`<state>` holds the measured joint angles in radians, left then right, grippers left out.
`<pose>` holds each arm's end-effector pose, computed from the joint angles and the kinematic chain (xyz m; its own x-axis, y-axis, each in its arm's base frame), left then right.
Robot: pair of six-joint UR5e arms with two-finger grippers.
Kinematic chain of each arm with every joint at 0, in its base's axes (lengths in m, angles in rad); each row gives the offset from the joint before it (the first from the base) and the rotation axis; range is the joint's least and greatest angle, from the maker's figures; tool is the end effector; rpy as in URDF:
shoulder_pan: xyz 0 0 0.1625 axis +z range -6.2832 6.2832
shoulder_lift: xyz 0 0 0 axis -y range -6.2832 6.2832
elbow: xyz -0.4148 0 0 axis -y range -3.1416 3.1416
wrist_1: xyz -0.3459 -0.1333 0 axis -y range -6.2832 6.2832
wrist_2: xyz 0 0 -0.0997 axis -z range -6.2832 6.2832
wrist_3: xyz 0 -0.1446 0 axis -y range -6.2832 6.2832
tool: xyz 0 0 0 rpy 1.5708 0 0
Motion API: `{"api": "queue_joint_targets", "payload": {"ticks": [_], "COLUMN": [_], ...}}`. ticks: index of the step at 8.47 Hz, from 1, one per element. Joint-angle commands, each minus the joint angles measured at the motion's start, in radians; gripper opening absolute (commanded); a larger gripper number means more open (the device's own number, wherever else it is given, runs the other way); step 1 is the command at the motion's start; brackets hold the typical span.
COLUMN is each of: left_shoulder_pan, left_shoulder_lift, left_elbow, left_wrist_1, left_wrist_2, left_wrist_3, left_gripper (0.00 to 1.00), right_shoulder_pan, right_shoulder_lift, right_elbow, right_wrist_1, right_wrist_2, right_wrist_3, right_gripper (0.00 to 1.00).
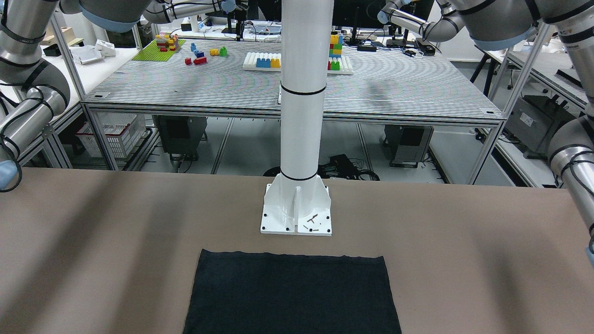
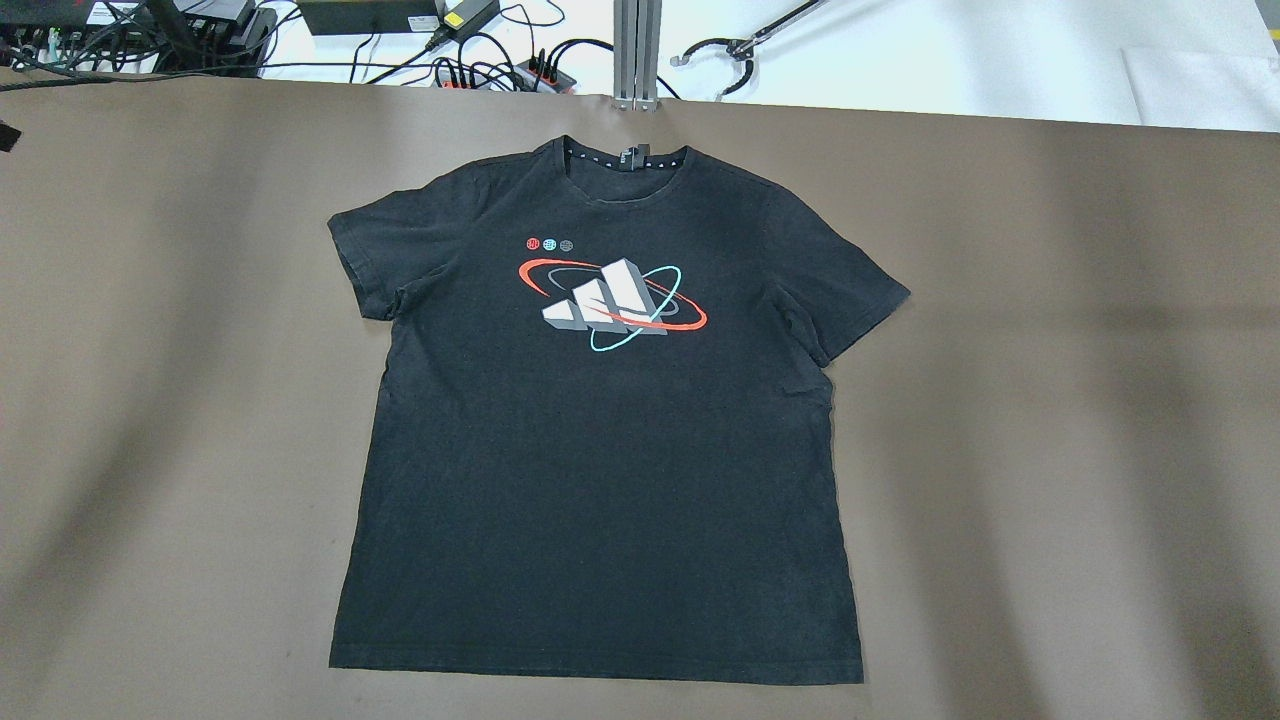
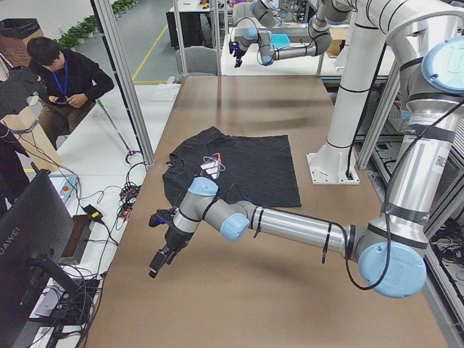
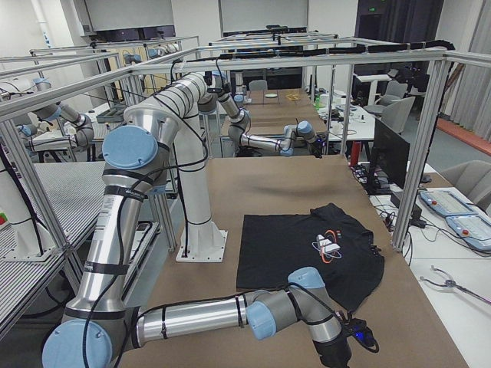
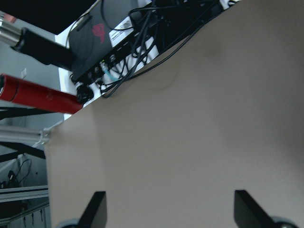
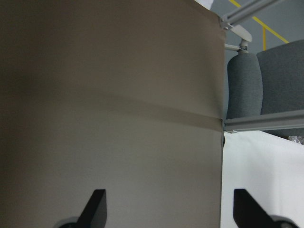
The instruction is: Fold clothes
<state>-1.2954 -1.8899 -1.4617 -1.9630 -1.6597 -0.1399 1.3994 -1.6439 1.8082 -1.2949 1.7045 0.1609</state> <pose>0.0560 -0.6411 0.5465 0.9669 0.2056 -0.1514 -0.0901 0.8298 0.5507 0.0335 -0.4749 0.6068 0.9791 -0.0793 0.1873 -0.0026 0.9159 0.4013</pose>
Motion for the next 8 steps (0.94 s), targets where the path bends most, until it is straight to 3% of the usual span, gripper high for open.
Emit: {"api": "queue_joint_targets", "payload": {"ticks": [1,4,8], "left_shoulder_pan": [0.062,0.155,0.217], "left_shoulder_lift": [-0.136,-0.188,-0.305], "left_elbow": [0.110,0.159,0.390], "left_wrist_1": [-0.011,-0.089,-0.281], "left_wrist_2": [-0.136,-0.280,-0.425], "left_wrist_3": [-0.051,-0.272,-0.421], "left_gripper": [0.94,0.94,0.94], "right_shoulder_pan": [-0.146,-0.330,-0.460], "right_shoulder_lift": [0.201,0.317,0.397], "right_elbow": [-0.148,-0.190,-0.210], "right_wrist_1": [0.005,0.006,0.058], "right_wrist_2": [0.026,0.030,0.030], "right_wrist_3": [0.157,0.426,0.611], "right_gripper": [0.94,0.94,0.94]}}
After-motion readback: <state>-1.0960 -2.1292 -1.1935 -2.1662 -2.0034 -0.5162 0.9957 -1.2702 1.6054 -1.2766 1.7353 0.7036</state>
